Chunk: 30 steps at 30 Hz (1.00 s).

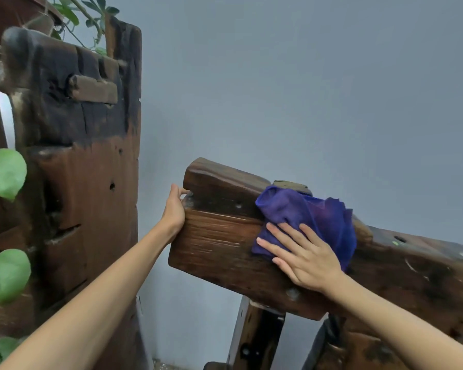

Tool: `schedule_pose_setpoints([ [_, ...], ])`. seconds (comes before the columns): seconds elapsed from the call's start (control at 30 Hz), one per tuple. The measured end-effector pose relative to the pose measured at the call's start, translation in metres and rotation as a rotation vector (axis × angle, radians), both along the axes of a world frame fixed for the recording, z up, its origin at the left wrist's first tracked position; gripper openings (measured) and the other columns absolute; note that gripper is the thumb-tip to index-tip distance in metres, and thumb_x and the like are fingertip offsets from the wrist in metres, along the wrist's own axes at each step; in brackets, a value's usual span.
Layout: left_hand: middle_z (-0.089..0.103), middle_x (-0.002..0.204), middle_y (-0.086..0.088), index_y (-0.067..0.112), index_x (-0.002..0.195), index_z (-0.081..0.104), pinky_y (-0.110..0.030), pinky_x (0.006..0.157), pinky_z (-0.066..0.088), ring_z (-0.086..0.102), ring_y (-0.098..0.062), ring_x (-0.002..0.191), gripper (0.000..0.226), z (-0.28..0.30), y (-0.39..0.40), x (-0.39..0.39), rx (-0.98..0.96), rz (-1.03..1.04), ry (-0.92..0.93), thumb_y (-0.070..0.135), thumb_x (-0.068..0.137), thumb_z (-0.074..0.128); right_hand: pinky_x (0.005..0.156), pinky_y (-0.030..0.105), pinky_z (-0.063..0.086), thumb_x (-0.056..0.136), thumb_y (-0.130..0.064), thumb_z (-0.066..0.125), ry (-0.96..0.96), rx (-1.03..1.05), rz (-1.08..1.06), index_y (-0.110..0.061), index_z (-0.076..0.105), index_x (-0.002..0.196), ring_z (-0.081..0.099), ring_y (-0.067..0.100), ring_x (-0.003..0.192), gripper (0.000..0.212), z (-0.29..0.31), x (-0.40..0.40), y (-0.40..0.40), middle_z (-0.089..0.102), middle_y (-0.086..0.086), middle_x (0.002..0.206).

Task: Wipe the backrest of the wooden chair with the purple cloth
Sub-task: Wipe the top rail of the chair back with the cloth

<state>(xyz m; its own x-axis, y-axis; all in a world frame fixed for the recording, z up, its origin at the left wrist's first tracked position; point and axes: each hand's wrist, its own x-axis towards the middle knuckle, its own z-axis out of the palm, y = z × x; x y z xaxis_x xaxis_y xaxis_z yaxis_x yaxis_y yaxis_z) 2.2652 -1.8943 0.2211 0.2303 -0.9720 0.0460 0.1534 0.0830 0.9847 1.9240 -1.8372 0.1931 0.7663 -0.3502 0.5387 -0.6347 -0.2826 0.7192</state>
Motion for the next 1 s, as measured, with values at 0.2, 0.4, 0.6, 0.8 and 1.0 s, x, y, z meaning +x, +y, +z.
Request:
schedule_pose_setpoints([
  [0.2, 0.069, 0.121, -0.005, 0.028, 0.117, 0.061, -0.047, 0.106, 0.050, 0.066, -0.026, 0.108, 0.066, -0.002, 0.005, -0.001, -0.016, -0.016, -0.023, 0.069, 0.099, 0.011, 0.124, 0.046, 0.011, 0.103, -0.044, 0.038, -0.662, 0.010, -0.153, -0.042, 0.023, 0.159, 0.014, 0.025, 0.156, 0.058, -0.069, 0.047, 0.008, 0.011, 0.001, 0.171],
  [0.4, 0.069, 0.106, 0.000, 0.032, 0.099, 0.059, -0.031, 0.083, 0.051, 0.065, -0.020, 0.099, 0.059, 0.010, 0.016, -0.001, 0.005, -0.048, -0.046, 0.064, 0.102, 0.009, 0.120, 0.059, 0.012, 0.101, -0.041, 0.038, -1.431, 0.193, -0.339, -0.026, 0.024, 0.160, 0.015, 0.044, 0.152, 0.062, -0.084, 0.162, 0.019, 0.012, 0.021, 0.167],
  [0.6, 0.066, 0.118, -0.001, 0.029, 0.133, 0.058, -0.033, 0.088, 0.049, 0.063, -0.016, 0.098, 0.064, 0.010, 0.034, 0.003, 0.003, -0.117, -0.017, 0.054, 0.106, 0.006, 0.123, 0.054, 0.000, 0.101, -0.058, 0.026, -2.117, 0.340, -0.302, -0.031, -0.005, 0.158, -0.011, 0.031, 0.156, 0.070, -0.021, 0.256, 0.021, -0.016, 0.005, 0.168],
  [0.8, 0.055, 0.149, -0.005, 0.033, 0.151, 0.047, -0.050, 0.123, 0.031, 0.050, -0.030, 0.138, 0.063, -0.006, 0.057, 0.022, 0.038, -0.368, 0.261, 0.058, 0.106, 0.009, 0.125, 0.046, 0.002, 0.106, -0.008, 0.043, -2.643, 0.465, 0.002, -0.033, 0.002, 0.161, -0.007, 0.030, 0.156, 0.073, 0.040, 0.306, 0.030, -0.018, -0.001, 0.169],
  [1.0, 0.045, 0.157, 0.002, 0.030, 0.152, 0.044, -0.052, 0.121, 0.026, 0.040, -0.028, 0.146, 0.078, -0.020, 0.078, 0.036, 0.234, -0.322, 0.058, 0.071, 0.098, 0.003, 0.114, 0.049, 0.034, 0.104, 0.001, 0.036, -2.768, 0.911, 0.055, -0.034, 0.018, 0.160, 0.028, 0.033, 0.149, 0.068, 0.059, 0.280, 0.061, 0.009, 0.003, 0.170],
])
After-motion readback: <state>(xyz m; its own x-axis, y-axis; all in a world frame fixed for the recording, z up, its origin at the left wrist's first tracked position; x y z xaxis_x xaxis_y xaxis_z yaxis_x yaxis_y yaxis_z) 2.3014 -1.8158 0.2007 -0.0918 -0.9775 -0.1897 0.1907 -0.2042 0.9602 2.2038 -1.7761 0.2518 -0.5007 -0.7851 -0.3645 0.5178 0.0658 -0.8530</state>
